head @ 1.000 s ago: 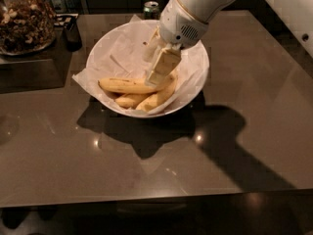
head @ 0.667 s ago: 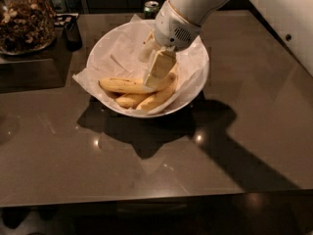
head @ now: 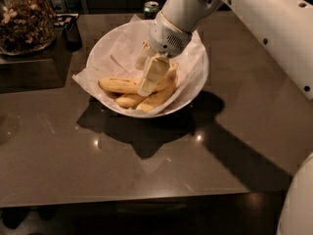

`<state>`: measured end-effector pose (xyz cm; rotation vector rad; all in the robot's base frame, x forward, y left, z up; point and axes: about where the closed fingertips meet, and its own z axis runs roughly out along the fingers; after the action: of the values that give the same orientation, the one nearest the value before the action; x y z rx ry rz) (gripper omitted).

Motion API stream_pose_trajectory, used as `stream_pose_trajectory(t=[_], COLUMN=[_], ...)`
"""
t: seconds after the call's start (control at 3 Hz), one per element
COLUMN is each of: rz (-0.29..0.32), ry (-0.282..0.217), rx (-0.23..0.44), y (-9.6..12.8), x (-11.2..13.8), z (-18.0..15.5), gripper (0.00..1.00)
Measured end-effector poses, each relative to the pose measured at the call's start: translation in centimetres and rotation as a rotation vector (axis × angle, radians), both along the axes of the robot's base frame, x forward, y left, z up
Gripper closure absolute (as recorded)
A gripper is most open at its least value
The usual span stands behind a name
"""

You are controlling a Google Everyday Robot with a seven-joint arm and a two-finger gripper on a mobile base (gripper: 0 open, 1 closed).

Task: Pick banana from white bowl

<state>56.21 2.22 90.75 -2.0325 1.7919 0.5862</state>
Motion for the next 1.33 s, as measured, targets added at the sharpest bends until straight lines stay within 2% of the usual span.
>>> stream_pose_trajectory(t=[0.33, 0.67, 1.0, 1.33], rz=[-0.015, -0.039, -0.057, -0.065], ry=[0.017, -0.004, -0.035, -0.05], rx=[-0.003, 0.015, 0.037, 0.046], y=[-0.1, -0.6, -1.1, -1.4], x=[0.5, 0.6, 0.5, 0.4], z=[-1.4, -1.9, -1.8, -1.7], gripper=[0.4, 0.45, 0.64, 0.87])
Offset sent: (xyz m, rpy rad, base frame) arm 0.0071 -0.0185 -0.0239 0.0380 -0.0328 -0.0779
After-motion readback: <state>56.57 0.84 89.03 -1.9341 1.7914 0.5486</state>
